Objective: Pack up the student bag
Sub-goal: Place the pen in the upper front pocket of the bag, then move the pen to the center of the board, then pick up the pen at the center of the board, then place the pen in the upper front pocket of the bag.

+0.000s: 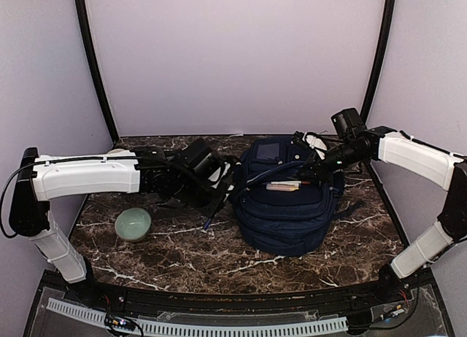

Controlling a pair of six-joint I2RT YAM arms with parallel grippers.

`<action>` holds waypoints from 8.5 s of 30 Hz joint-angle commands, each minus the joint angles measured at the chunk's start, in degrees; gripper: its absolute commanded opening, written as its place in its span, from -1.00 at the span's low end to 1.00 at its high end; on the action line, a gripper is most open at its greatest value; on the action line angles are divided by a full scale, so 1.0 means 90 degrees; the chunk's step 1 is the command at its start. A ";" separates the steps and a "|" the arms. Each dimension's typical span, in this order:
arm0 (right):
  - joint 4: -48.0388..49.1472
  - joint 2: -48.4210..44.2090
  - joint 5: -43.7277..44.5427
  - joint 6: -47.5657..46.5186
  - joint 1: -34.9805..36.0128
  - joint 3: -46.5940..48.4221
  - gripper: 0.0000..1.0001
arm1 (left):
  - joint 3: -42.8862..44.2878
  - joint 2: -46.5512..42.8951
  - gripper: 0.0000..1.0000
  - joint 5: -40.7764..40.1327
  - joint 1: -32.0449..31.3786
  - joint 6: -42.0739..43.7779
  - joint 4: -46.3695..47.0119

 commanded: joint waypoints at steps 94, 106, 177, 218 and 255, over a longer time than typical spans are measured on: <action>0.0399 -0.0215 -0.0604 0.0094 -0.0003 -0.0035 -1.00 | 0.1037 0.1925 0.01 -0.0546 0.2931 -0.6876 -0.0181; 0.0390 -0.0206 -0.0580 0.0065 -0.0004 -0.0031 -1.00 | 0.1041 0.2261 -0.08 -0.0052 0.3361 -0.7216 -0.0174; 0.0335 -0.0074 -0.0616 0.0024 0.0013 -0.0030 -1.00 | 0.0963 0.2690 -0.35 0.0140 0.0794 -0.0650 -0.2117; 0.0318 -0.0009 -0.0601 -0.0028 0.0012 -0.0030 -1.00 | 0.2561 0.2384 -1.00 -0.0634 -0.1110 0.6678 0.2873; -0.0210 -0.0019 0.0038 -0.0666 0.0064 0.0109 -0.62 | -0.1397 -0.0559 0.22 -0.1898 -0.1378 0.4058 0.4922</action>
